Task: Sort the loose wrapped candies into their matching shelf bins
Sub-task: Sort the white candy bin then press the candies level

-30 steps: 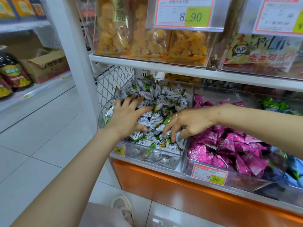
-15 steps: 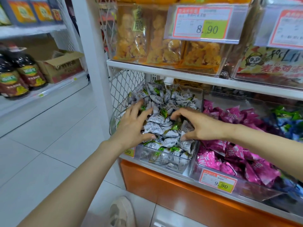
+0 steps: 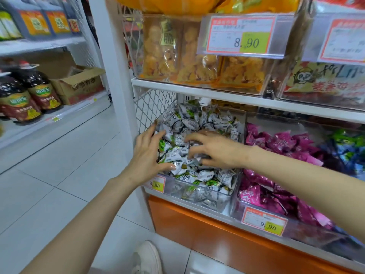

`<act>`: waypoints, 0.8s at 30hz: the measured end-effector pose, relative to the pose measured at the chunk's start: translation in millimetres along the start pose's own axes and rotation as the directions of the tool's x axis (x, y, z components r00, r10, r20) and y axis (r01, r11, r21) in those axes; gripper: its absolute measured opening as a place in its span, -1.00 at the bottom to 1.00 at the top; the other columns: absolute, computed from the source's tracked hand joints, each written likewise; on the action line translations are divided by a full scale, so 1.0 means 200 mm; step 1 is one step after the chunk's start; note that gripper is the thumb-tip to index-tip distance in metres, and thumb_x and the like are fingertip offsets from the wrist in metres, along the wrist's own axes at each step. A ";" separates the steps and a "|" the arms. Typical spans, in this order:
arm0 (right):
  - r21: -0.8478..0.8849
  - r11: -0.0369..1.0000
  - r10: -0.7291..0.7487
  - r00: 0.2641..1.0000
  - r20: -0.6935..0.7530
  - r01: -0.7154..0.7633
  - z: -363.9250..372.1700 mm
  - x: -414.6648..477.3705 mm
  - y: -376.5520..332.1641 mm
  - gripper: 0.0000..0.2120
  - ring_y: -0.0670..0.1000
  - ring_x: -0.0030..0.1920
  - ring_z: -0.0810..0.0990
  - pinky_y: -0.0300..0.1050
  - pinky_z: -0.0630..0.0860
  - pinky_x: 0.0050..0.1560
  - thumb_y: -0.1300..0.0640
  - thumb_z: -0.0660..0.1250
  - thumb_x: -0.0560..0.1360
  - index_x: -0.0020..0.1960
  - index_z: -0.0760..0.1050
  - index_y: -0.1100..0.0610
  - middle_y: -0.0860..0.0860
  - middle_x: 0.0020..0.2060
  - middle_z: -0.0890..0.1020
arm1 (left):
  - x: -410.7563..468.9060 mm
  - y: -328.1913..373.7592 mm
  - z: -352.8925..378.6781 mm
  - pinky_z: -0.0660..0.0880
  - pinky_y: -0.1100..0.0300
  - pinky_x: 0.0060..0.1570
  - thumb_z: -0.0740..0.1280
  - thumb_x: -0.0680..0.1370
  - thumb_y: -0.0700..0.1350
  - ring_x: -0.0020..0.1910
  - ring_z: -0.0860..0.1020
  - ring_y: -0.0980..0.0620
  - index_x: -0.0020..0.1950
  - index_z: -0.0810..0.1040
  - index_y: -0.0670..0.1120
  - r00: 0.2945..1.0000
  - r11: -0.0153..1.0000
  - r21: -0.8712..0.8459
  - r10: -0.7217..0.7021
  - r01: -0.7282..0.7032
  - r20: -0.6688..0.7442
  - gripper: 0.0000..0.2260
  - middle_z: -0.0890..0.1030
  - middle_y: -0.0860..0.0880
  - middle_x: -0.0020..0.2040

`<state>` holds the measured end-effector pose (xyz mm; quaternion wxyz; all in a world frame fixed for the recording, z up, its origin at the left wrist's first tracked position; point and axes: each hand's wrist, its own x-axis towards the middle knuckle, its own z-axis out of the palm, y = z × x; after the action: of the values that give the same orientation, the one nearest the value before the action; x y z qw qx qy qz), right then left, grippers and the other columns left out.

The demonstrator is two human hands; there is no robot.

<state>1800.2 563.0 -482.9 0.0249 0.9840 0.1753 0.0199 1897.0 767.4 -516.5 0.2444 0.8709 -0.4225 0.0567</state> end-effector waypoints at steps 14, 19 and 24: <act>0.444 0.873 0.224 0.975 0.005 -0.203 -0.06 -0.23 0.08 -0.66 -0.15 0.26 0.40 -0.10 0.28 0.38 -0.11 0.37 0.41 0.17 0.52 -0.11 -0.12 0.25 0.50 | 0.05 0.07 0.03 0.04 0.04 0.39 0.50 0.33 0.09 0.46 0.04 0.00 0.50 0.09 0.11 0.998 0.991 -0.132 0.003 0.006 0.068 -0.14 0.09 -0.04 0.52; 0.388 0.905 0.260 0.949 -0.180 -0.174 -0.04 -0.11 -0.05 -0.38 -0.07 0.32 0.35 -0.08 0.32 0.33 -0.18 0.37 0.41 0.39 0.26 -0.06 -0.06 0.35 0.38 | 0.06 0.10 0.08 0.05 0.24 0.32 0.54 0.32 -0.01 0.43 0.08 0.03 0.52 0.01 0.00 0.999 0.968 -0.252 -0.017 0.007 -0.040 -0.05 0.13 -0.05 0.49; 0.294 0.931 0.246 0.967 -0.066 -0.217 0.00 0.02 -0.07 -0.39 0.02 0.40 0.29 -0.05 0.32 0.31 -0.23 0.21 0.51 0.48 0.06 -0.21 0.00 0.48 0.21 | 0.07 0.12 0.12 0.07 0.22 0.37 0.52 0.35 0.03 0.49 0.04 0.00 0.53 -0.07 -0.08 0.984 0.923 -0.352 -0.175 0.157 -0.020 -0.03 -0.01 -0.09 0.52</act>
<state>1798.3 578.2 -484.7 -0.1283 0.9888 0.0602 0.0474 1885.6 734.0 -523.5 0.4096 0.8446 -0.3444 -0.0181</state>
